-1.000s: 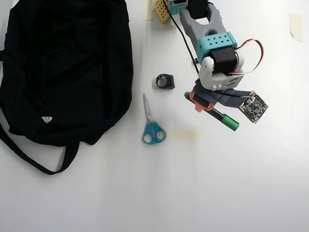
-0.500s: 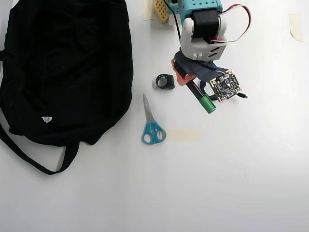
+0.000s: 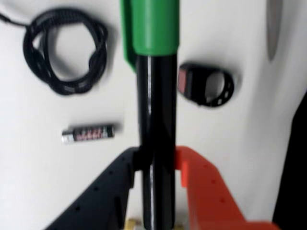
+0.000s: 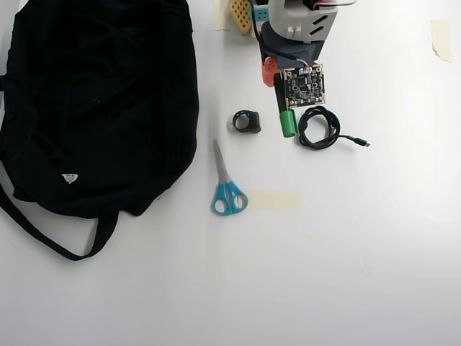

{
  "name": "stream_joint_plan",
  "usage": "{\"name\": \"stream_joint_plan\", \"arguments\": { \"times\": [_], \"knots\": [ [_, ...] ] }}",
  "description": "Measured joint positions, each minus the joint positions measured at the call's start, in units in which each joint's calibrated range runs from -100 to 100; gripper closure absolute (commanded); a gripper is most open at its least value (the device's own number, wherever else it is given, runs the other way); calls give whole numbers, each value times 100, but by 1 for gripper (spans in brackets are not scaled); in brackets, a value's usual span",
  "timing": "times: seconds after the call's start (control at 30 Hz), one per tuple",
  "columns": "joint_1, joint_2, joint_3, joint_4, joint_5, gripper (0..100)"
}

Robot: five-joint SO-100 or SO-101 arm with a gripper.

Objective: Put the green marker into the black bag

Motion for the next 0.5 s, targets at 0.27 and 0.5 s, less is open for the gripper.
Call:
{"name": "stream_joint_plan", "arguments": {
  "times": [0.27, 0.5],
  "knots": [
    [154, -930, 1053, 0, -420, 98],
    [485, -1063, 1124, -155, -484, 98]
  ]
}}
